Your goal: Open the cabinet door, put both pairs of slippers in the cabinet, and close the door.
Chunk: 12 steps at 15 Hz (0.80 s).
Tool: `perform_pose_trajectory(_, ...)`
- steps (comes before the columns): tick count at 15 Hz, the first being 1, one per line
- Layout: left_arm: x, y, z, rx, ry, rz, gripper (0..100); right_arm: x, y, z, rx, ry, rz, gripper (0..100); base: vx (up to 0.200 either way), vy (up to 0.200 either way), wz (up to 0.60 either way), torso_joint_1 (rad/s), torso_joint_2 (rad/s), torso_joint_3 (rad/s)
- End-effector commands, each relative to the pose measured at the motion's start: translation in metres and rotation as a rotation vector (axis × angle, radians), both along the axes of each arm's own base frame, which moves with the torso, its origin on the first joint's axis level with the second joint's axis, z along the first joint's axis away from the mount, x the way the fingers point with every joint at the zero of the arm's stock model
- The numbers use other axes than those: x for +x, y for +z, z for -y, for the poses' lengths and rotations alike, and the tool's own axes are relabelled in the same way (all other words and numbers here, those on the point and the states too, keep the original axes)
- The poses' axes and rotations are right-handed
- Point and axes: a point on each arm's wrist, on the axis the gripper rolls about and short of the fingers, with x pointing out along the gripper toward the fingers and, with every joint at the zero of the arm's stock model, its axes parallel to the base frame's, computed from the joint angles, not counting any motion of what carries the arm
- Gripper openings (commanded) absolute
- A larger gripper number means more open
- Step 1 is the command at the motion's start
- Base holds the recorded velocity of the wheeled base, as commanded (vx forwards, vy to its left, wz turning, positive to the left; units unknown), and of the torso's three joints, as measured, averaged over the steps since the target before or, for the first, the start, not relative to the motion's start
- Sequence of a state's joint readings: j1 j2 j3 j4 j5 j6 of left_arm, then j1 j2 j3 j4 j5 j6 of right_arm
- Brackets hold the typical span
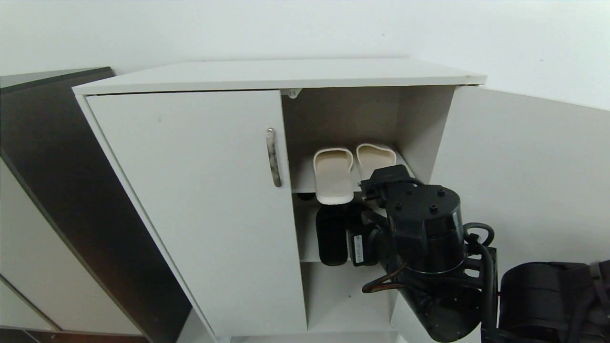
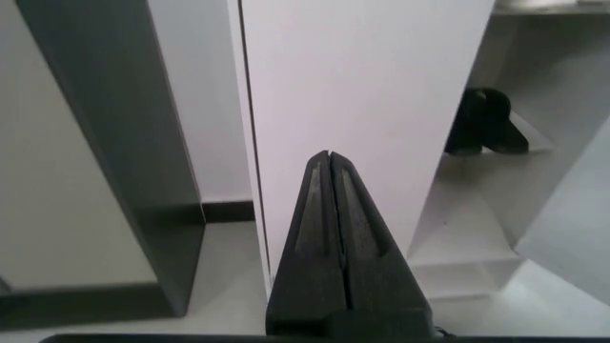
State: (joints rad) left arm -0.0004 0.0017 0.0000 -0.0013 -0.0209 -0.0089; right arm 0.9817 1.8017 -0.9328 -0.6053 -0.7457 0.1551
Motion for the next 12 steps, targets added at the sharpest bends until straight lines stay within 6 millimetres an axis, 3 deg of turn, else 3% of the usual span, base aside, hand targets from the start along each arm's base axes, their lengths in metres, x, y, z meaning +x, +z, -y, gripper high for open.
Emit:
perform_pose_trajectory(1,0.0,0.0,0.0,0.0,0.0,0.0,0,0.001,-0.0033,-0.0015,-0.008,0.0,-0.005,0,-0.2,0.0,0.0,0.007,0.0,0.002)
perform_pose_trajectory(12,0.0,0.0,0.0,-0.002,0.0,0.0,0,0.001,-0.0071,-0.0006,-0.019,-0.001,-0.013,0,-0.2,0.0,0.0,0.002,0.0,0.004)
